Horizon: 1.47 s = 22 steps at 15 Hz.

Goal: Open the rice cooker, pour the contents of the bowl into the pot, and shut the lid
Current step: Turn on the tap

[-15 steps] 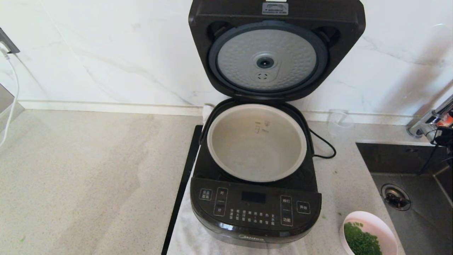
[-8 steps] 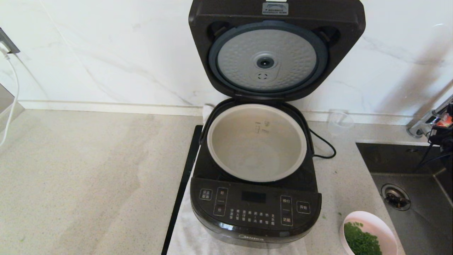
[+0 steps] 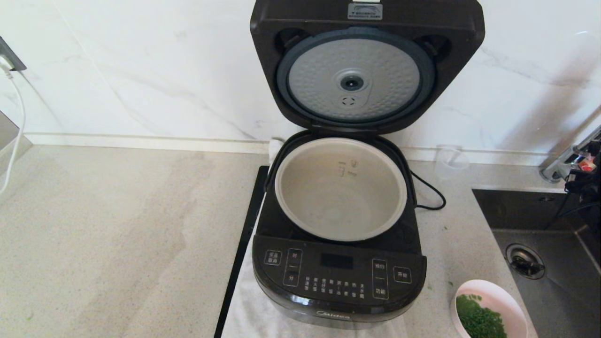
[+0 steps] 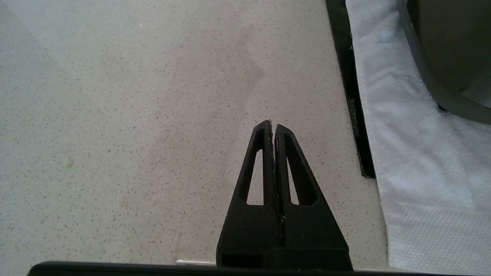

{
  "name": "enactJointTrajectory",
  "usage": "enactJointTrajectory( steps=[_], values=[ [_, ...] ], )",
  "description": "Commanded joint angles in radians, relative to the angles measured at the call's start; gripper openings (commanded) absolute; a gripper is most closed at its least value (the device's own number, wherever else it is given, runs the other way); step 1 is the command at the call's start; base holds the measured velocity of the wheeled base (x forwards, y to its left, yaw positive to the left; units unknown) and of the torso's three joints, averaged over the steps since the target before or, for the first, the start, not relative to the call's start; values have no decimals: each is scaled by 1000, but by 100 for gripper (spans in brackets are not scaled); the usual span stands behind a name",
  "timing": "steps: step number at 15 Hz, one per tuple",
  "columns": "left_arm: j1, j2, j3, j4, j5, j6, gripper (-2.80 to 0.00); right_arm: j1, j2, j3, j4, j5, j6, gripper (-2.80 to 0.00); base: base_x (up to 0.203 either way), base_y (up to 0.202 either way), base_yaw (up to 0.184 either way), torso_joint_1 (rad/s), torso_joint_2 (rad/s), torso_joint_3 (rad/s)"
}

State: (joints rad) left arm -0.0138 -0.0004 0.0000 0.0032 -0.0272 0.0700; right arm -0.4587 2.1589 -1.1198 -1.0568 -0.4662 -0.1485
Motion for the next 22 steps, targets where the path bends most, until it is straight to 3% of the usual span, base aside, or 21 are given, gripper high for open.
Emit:
enactJointTrajectory(
  steps=[1,8,22],
  values=[
    [0,-1,2,-1,0,1,-280,-4,12,-5,-6,-4,-2,-280,0,0,0,0,0,0],
    [0,0,2,0,0,1,-280,-5,-1,-31,-8,-14,-3,-280,0,0,0,0,0,0],
    [0,0,2,0,0,1,-280,-3,102,-261,0,-15,-34,-280,0,0,0,0,0,0]
  ],
)
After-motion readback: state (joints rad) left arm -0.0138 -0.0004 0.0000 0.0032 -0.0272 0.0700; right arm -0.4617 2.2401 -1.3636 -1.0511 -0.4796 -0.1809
